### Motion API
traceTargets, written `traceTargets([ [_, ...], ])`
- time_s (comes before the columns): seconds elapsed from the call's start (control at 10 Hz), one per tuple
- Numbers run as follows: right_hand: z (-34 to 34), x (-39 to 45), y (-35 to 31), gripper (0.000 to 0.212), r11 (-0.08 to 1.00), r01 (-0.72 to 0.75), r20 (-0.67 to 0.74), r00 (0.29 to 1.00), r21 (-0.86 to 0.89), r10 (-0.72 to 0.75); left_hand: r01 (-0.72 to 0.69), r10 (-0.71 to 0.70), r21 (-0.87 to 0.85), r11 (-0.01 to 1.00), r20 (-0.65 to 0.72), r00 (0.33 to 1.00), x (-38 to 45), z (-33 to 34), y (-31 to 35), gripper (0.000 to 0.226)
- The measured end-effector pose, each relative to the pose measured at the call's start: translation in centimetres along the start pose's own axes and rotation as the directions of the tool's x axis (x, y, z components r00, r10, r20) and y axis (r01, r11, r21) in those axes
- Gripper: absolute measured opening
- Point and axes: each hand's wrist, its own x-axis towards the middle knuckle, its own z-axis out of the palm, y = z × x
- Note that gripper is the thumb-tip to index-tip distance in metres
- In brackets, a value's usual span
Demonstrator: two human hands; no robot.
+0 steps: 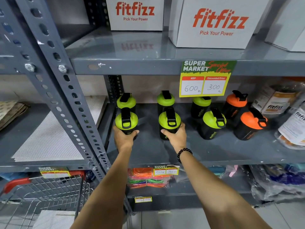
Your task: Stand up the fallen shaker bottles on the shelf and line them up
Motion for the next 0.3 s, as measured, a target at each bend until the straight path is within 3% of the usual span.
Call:
traceTargets([
  [0.3, -0.9, -1.3, 1.0, 0.095, 1.0, -0.016, 0.082, 0.997, 0.003, 0.016, 0.037, -0.035, -0.022, 0.999, 0.073, 0.997, -0.5, 0.3, -2.0, 0.101],
])
